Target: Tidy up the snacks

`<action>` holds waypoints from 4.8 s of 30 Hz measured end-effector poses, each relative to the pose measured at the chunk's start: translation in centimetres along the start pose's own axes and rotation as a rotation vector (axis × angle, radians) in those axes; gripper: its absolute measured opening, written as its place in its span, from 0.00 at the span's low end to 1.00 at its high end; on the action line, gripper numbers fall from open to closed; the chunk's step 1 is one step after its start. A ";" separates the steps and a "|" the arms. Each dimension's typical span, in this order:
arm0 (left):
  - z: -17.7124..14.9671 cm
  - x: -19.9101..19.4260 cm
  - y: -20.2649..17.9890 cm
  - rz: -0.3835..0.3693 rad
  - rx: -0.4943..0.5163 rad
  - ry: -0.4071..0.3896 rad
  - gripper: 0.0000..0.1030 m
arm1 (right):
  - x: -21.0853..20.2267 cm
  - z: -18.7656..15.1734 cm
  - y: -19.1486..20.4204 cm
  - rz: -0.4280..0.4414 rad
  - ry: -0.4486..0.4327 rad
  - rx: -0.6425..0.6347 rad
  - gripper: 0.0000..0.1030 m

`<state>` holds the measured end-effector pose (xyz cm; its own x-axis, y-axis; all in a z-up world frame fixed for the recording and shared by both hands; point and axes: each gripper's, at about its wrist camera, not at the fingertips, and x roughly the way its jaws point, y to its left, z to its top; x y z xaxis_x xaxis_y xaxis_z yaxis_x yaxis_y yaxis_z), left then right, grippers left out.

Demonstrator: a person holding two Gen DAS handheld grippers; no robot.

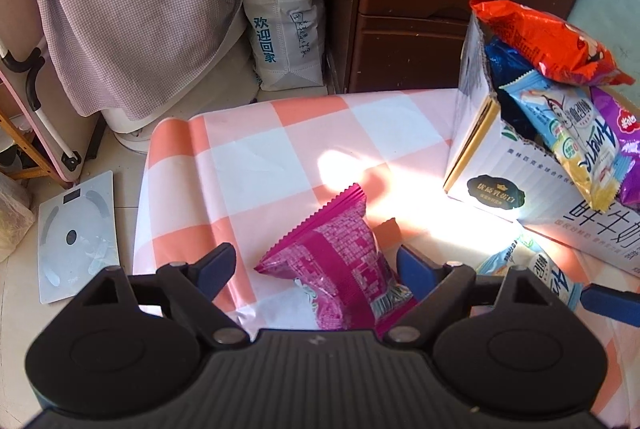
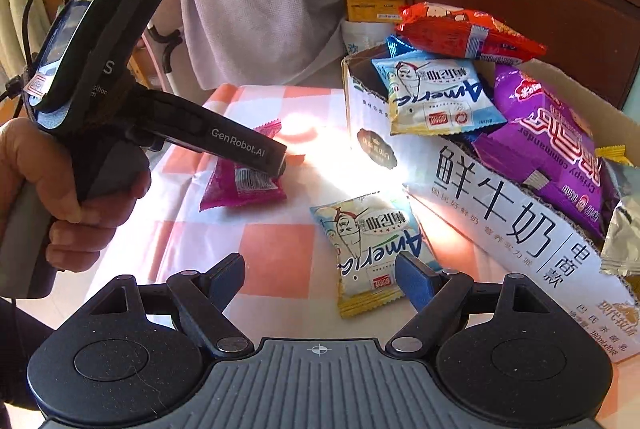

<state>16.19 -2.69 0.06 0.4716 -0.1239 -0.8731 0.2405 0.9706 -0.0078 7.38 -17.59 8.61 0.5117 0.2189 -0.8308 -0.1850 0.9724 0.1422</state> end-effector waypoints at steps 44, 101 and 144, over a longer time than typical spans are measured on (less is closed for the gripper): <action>-1.0 -3.1 -0.2 -0.057 0.041 -0.065 0.40 | -1.0 0.5 -1.2 -0.177 -0.006 0.122 0.49; 6.0 -8.1 -17.4 -0.251 0.216 -0.382 0.48 | -10.8 2.8 -13.9 -0.361 -0.373 0.617 0.49; 3.5 -9.7 -13.7 -0.051 0.192 -0.187 0.95 | -10.8 1.6 -11.7 -0.589 -0.096 0.600 0.92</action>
<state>11.30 -15.52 10.33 0.5988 -0.2250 -0.7687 0.4164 0.9073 0.0588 5.32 -31.23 16.78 0.4589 -0.3580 -0.8131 0.5977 0.8016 -0.0157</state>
